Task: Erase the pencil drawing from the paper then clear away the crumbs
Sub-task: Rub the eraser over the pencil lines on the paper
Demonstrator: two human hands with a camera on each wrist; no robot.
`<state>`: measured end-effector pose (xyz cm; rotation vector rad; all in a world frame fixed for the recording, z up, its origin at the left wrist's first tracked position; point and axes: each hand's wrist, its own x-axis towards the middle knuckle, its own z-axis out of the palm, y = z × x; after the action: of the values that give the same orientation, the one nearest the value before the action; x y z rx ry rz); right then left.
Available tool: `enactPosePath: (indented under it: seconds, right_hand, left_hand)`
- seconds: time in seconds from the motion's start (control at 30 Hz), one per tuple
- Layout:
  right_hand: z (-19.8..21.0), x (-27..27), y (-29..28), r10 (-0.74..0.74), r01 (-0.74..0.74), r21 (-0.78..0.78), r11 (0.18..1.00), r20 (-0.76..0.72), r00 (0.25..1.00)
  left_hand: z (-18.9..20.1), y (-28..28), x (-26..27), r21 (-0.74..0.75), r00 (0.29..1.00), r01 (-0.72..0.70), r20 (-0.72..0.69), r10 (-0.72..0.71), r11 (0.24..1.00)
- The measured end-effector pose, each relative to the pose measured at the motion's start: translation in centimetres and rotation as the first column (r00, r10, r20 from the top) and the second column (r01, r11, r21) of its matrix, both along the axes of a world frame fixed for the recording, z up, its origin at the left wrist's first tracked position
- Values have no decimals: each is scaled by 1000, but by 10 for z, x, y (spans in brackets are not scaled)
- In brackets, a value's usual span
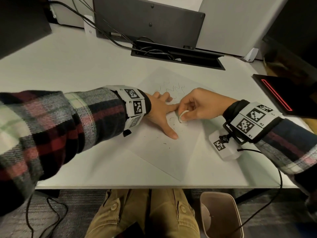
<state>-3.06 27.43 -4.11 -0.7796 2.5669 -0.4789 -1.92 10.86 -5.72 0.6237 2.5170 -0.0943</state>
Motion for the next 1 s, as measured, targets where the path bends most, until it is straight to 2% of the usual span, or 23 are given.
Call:
enactPosePath:
  seconds: [0.07,0.2,0.37,0.53,0.7,0.87,1.0]
  right_hand:
    - [1,0,-1,-7,7,6,1000,-10,1000]
    - [1,13,-1,24,-23,-9,1000,134,991]
    - [-1,1,-4,20,-19,21,1000,-48,999]
    - [1,13,-3,41,-42,11,999,111,993]
    - [1,3,-4,25,-24,11,1000,-25,999]
    - [1,16,-1,28,-26,-17,1000,139,990]
    - [3,12,-4,13,-11,-15,1000,154,988]
  left_hand:
    - [1,0,0,-1,1000,-5,3,5,1000]
    - [2,1,1,-7,1000,-17,8,17,1000]
    - [4,1,2,-7,1000,-13,8,13,1000]
    - [4,1,2,-15,1000,-18,10,18,1000]
    - [4,1,3,-7,1000,-9,6,9,1000]
    - [3,1,1,-12,1000,-21,10,21,1000]
    - [5,-4,0,-15,999,4,36,-4,1000]
